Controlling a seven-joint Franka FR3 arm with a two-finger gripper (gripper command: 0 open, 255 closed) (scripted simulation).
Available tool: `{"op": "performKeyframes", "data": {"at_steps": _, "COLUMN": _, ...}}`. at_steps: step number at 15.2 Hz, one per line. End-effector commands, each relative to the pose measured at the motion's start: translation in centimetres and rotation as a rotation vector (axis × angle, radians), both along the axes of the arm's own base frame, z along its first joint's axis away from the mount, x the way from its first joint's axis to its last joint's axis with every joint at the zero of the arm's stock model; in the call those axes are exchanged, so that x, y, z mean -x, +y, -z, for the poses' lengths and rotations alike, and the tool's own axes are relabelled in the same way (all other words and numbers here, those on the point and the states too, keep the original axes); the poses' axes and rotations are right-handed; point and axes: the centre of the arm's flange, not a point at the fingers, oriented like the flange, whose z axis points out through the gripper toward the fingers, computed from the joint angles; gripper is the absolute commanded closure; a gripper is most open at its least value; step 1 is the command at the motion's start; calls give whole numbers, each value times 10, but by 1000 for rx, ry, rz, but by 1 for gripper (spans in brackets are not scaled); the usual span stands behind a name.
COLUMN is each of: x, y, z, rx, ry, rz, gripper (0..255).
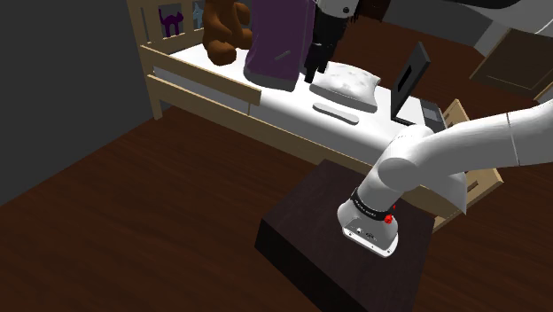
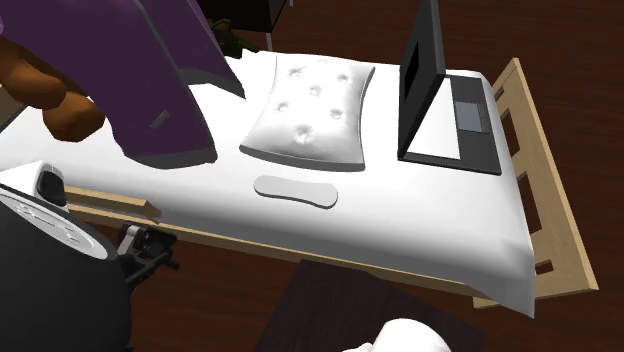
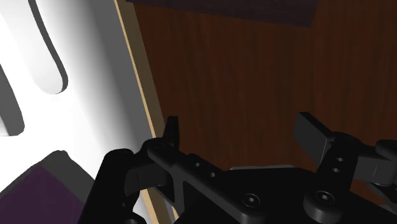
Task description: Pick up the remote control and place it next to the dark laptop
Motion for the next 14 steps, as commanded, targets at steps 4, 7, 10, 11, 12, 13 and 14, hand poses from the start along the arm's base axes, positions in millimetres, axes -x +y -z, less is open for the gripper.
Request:
{"op": "performKeyframes", "data": {"at_steps": 4, "x": 2, "y": -34, "z": 21, "rx": -1, "ry": 3, "rz": -11, "gripper": 0}}
{"op": "performKeyframes", "data": {"at_steps": 7, "x": 3, "y": -67, "z": 42, "rx": -2, "ry": 5, "rz": -21, "gripper": 0}}
{"op": "performKeyframes", "data": {"at_steps": 10, "x": 4, "y": -101, "z": 63, "rx": -3, "ry": 8, "rz": -32, "gripper": 0}}
{"op": "performKeyframes", "data": {"at_steps": 11, "x": 4, "y": -112, "z": 70, "rx": -3, "ry": 9, "rz": -35, "gripper": 0}}
{"op": "performKeyframes", "data": {"at_steps": 12, "x": 4, "y": -124, "z": 77, "rx": -4, "ry": 10, "rz": -39, "gripper": 0}}
{"op": "performKeyframes", "data": {"at_steps": 13, "x": 4, "y": -135, "z": 84, "rx": -4, "ry": 11, "rz": -43, "gripper": 0}}
{"op": "performKeyframes", "data": {"at_steps": 14, "x": 4, "y": -146, "z": 91, "rx": -4, "ry": 12, "rz": -46, "gripper": 0}}
